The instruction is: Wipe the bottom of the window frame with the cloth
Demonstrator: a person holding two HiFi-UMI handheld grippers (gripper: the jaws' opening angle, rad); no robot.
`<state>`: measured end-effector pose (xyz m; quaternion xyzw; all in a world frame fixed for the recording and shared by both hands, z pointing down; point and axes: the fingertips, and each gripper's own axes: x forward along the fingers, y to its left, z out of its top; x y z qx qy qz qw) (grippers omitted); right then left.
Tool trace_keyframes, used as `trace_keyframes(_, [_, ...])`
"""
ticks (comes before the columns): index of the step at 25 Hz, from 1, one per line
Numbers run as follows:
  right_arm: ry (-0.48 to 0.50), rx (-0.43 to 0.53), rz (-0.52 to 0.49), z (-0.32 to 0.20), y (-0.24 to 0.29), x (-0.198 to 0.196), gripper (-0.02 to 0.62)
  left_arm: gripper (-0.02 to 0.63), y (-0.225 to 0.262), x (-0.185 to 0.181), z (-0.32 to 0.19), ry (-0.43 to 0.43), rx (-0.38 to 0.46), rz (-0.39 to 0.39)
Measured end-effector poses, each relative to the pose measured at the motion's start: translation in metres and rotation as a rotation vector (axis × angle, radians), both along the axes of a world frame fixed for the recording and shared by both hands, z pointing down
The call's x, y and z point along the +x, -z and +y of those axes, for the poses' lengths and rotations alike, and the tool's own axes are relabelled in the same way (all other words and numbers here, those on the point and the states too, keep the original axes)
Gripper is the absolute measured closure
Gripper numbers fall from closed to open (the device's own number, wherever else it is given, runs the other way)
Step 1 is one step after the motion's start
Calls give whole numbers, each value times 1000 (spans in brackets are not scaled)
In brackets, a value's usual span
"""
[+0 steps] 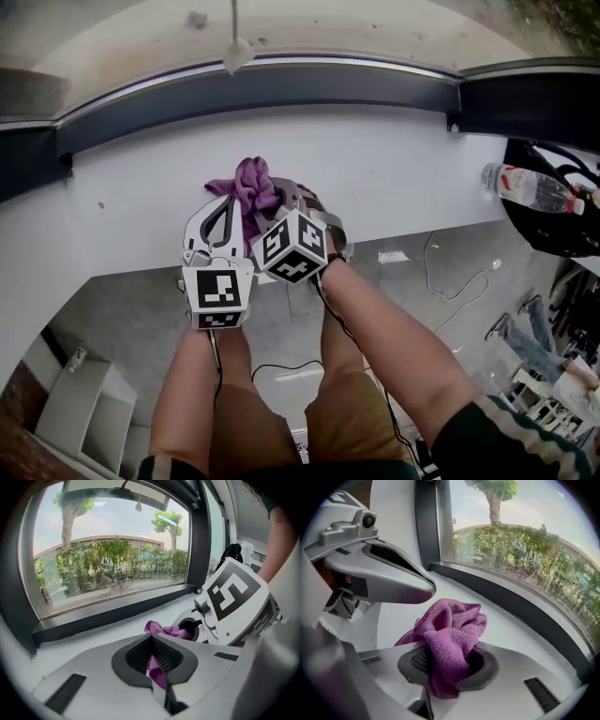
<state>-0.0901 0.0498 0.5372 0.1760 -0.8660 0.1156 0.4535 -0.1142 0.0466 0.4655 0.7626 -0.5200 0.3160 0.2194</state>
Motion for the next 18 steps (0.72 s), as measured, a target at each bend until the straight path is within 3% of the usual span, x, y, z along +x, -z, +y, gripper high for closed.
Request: trace_keyframes(18, [-108, -4, -2, -29, 4, 170, 486, 598, 0, 166, -37, -133, 19, 16])
